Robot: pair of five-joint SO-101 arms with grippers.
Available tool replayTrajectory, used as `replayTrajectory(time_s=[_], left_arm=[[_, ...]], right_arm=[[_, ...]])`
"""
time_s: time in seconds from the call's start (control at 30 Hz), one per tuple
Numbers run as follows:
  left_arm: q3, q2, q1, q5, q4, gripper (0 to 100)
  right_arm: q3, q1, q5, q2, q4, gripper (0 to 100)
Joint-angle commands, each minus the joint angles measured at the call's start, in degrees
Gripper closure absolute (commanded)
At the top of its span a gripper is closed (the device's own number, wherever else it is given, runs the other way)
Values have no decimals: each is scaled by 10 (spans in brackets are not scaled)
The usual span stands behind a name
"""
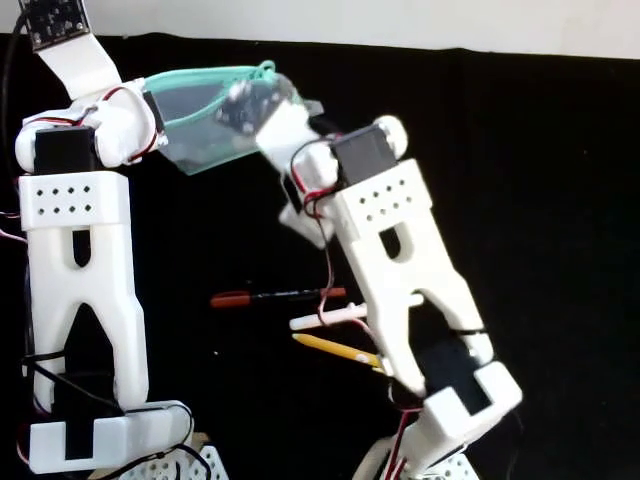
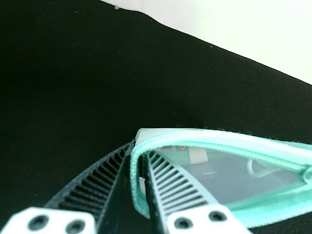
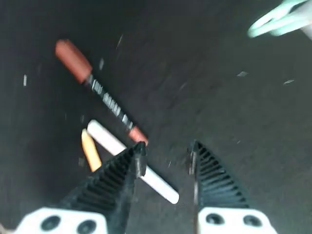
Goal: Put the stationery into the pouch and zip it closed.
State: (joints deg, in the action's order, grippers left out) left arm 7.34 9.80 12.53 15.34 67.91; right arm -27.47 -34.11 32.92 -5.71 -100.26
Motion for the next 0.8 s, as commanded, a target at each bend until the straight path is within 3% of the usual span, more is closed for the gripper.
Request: replayTrajectory(time_s=[0.0,0.37,0.77], left_arm=[[3,2,9,1,-13,993],[3,2,9,1,-13,993],[3,2,7,1,-11,993]], right_arm=[[57,0,53,38,-6,857],[225,-35,155,37,58,857],[429,-45,276,39,196,857]])
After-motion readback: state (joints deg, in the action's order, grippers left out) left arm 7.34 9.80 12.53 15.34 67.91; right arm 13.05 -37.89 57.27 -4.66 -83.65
